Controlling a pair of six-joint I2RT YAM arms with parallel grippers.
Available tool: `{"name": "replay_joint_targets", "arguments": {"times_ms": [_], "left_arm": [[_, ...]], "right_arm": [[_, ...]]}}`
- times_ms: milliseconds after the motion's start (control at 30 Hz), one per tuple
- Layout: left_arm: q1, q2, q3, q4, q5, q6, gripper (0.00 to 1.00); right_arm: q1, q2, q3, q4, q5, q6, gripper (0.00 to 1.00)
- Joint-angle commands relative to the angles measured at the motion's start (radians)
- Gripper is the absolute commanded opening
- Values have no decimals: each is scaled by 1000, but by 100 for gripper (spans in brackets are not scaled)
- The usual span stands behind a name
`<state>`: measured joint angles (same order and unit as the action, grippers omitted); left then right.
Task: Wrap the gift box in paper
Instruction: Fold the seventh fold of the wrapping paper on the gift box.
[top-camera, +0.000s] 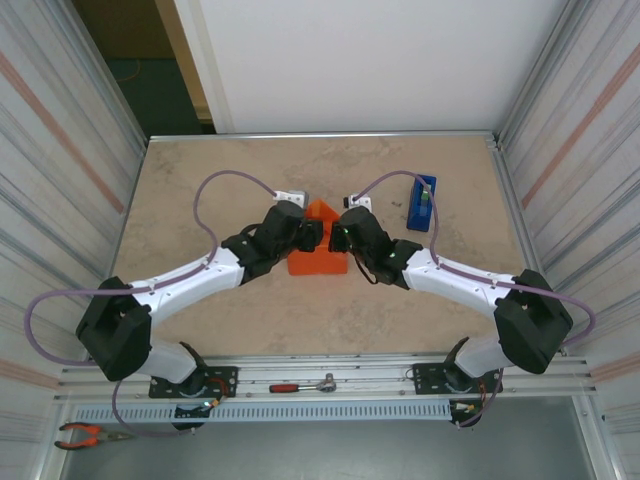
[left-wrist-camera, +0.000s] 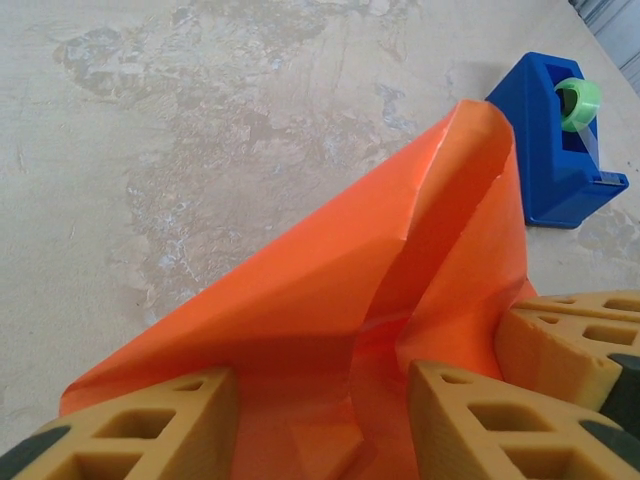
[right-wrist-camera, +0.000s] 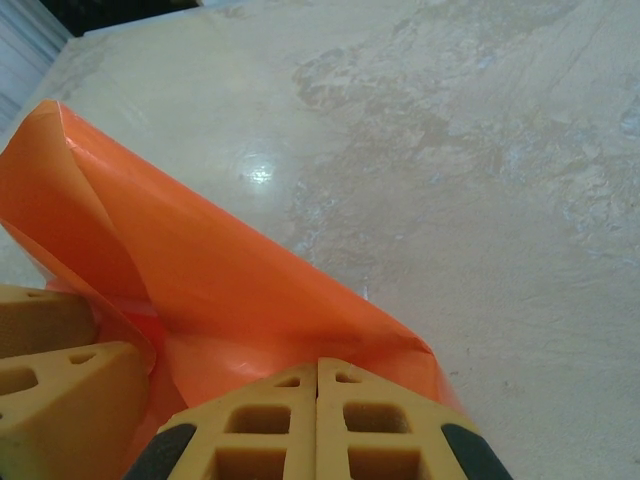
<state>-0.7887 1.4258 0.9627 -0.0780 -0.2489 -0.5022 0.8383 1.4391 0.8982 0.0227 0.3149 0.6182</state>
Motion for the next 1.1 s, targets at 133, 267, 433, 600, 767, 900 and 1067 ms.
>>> {"name": "replay_joint_targets", "arguments": {"times_ms": [133,267,433,600,767,900,1067], "left_arm": [[-37,70,-13,-67,-109,25,49],[-76,99,-6,-92,-205,66,48],[-111,148,3,-117,-295,97,48],[-127,171,-8,-121,-339,93,48],[-133,170,-23,-120,-355,82,48],[-135,169,-33,-116,-359,74,48],[-136,177,-37,-113,-357,70,48]], "right_arm": [[45,75,-79,-241,-189,58,0],[45,68,-82,-242,-193,58,0],[45,50,-83,-246,-202,55,0],[29,-2,-71,-257,-224,62,0],[-61,-123,-49,-254,-288,86,0],[-169,-209,-16,-262,-362,98,0],[-324,-175,15,-242,-537,117,0]]}}
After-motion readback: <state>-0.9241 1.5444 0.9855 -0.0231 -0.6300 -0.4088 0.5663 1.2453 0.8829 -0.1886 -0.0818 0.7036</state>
